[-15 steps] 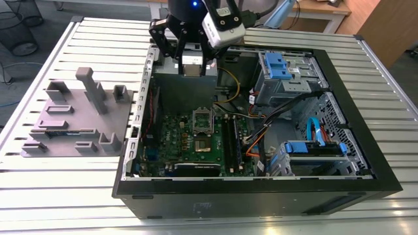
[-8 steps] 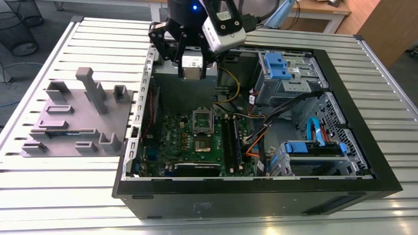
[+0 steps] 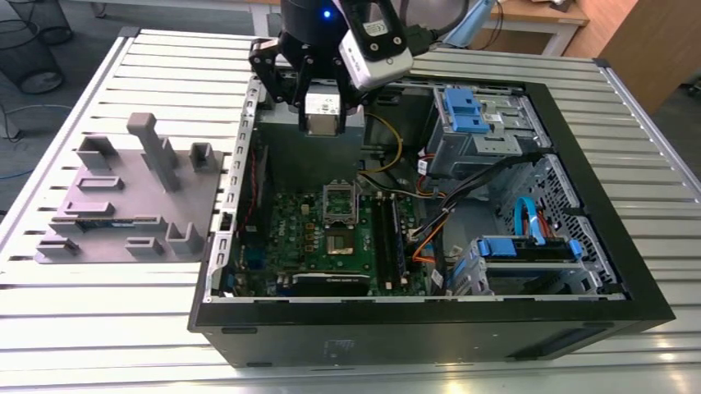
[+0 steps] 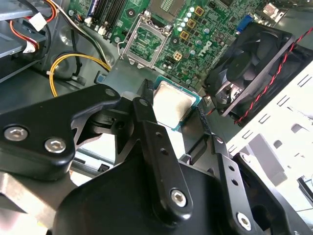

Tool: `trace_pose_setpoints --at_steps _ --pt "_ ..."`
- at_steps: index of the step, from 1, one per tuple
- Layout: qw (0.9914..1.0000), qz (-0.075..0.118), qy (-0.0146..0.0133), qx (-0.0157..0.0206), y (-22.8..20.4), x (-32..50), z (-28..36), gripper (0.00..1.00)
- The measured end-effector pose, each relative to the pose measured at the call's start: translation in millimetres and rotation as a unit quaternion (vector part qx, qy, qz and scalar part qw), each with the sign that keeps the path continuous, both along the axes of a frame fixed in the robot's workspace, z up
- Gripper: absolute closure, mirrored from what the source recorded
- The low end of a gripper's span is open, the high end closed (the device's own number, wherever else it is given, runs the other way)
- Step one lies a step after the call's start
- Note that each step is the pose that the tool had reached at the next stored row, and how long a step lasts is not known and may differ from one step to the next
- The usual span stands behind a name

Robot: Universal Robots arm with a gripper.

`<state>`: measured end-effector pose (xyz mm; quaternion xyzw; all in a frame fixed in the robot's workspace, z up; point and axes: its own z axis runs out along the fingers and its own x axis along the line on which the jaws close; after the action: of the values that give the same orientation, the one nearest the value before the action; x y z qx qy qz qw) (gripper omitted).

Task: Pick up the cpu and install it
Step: 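Pick up the cpu and move it towards the insertion slot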

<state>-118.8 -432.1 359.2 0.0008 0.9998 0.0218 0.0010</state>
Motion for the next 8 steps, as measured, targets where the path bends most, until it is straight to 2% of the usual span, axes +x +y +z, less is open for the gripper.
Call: trace_pose_setpoints --at_steps 8 --pt "1.00000 0.000 0.0000 0.0000 0.0 0.0 -2.1 0.53"
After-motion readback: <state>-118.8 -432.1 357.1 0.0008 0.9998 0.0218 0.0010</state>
